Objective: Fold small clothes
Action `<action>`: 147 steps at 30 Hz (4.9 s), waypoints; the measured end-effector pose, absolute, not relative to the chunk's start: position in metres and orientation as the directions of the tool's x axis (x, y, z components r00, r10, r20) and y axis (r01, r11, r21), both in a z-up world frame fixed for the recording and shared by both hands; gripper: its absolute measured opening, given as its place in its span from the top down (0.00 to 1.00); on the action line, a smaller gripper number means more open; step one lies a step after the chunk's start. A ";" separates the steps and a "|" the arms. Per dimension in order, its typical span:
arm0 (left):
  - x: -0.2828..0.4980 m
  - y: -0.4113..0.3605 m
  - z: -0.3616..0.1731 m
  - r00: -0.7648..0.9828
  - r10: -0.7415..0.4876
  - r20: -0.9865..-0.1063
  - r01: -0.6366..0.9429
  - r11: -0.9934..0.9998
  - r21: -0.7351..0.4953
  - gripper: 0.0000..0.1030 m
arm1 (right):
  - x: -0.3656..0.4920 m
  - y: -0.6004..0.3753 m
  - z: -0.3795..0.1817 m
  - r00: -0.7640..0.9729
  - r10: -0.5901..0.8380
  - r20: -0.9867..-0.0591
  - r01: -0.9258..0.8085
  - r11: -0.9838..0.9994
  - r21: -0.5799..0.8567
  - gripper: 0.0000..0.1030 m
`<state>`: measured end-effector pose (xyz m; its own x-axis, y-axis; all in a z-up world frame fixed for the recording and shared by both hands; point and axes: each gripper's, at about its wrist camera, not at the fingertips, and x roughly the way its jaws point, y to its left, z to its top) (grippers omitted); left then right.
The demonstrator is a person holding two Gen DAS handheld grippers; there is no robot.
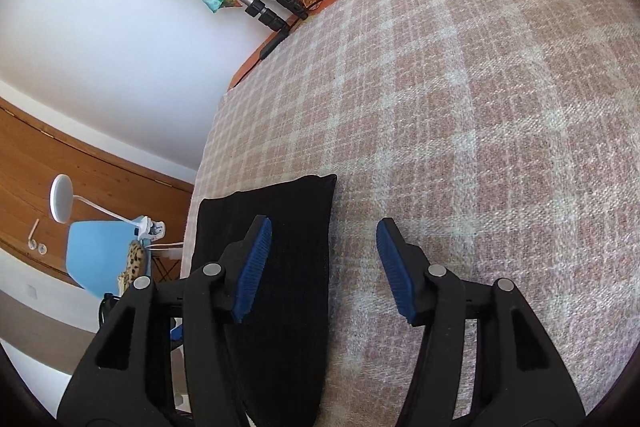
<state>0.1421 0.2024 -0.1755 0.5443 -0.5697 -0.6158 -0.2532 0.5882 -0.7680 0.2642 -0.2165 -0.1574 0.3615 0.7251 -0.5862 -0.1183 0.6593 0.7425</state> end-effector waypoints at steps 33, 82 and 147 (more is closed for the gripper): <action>0.177 0.138 -0.160 0.519 -0.464 -0.718 -0.103 0.800 -0.591 0.92 | 0.284 -0.145 -0.154 0.326 0.686 -0.650 -0.218 0.724 0.655 0.91; 0.172 0.016 -0.068 0.648 -0.419 -0.635 0.231 0.904 -0.361 0.95 | 0.217 -0.180 -0.027 0.530 0.608 -0.591 -0.378 0.794 0.477 0.93; 0.377 -0.381 -0.041 0.529 -0.548 -0.648 0.570 0.795 -0.206 0.95 | 0.392 -0.612 -0.032 0.732 0.061 -0.678 0.126 0.966 0.224 0.93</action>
<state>0.3769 -0.3807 -0.0414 0.5295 -0.5479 -0.6476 0.5703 0.7951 -0.2064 0.3916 -0.6119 -0.0319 0.7324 0.0614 -0.6781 0.1262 0.9664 0.2238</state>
